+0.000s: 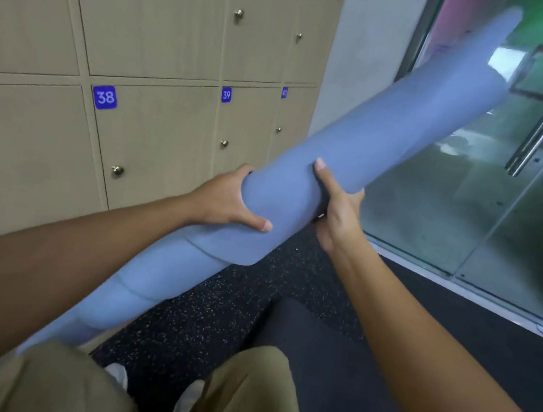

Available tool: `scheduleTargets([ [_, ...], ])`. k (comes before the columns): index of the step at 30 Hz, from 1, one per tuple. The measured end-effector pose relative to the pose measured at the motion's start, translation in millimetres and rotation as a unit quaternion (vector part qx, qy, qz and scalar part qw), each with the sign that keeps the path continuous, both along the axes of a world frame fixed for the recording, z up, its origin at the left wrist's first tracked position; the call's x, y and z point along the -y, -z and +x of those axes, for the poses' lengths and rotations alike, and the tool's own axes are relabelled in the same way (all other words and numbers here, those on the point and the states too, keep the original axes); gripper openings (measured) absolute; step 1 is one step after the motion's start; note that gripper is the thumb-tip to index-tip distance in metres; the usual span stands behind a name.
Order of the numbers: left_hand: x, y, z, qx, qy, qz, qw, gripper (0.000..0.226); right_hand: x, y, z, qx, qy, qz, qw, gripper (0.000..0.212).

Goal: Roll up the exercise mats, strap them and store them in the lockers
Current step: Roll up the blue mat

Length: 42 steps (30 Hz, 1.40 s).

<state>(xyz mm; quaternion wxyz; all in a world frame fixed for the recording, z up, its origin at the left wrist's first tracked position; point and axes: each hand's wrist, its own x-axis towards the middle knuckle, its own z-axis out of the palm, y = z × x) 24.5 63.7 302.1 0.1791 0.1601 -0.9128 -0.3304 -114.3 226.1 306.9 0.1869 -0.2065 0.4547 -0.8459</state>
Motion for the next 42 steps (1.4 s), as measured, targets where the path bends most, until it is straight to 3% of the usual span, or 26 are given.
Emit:
scheduleTargets([
  [4, 17.4, 14.9, 25.2, -0.022, 0.007, 0.021, 1.0, 0.119, 30.6, 4.9, 18.2, -0.06, -0.01, 0.018, 0.998, 0.099],
  [6, 25.7, 31.5, 41.1, -0.023, 0.001, 0.021, 1.0, 0.122, 46.1, 20.5, 32.2, -0.092, -0.018, 0.036, 0.995, 0.096],
  [10, 47.3, 70.5, 78.7, -0.039, -0.024, 0.095, 0.994, 0.101, 72.4, 62.1, 70.6, -0.124, -0.029, 0.076, 0.989, 0.096],
  [16, 66.7, 100.4, 130.5, -0.09, -0.086, 0.181, 0.976, 0.051, 108.7, 118.2, 113.4, -0.133, -0.1, 0.097, 0.981, 0.097],
  [21, 77.3, 105.1, 154.2, -0.132, -0.106, 0.226, 0.959, 0.067, 129.5, 127.2, 129.2, -0.124, -0.122, 0.107, 0.979, 0.098],
  [25, 78.4, 75.4, 156.3, -0.178, -0.104, 0.232, 0.951, 0.081, 137.4, 144.1, 147.5, -0.163, -0.137, 0.159, 0.964, 0.106],
  [28, 77.4, 43.6, 160.4, -0.223, -0.104, 0.203, 0.948, 0.085, 135.8, 167.2, 167.0, -0.181, -0.147, 0.18, 0.956, 0.108],
  [34, 86.5, -27.1, 172.8, -0.294, -0.134, 0.045, 0.945, 0.124, 136.7, 175.3, 185.2, -0.205, -0.176, 0.195, 0.943, 0.105],
  [42, 107.7, -119.5, 172.4, -0.345, -0.168, -0.128, 0.915, 0.122, 140.4, 170.0, 193.6, -0.228, -0.241, 0.221, 0.917, 0.111],
])
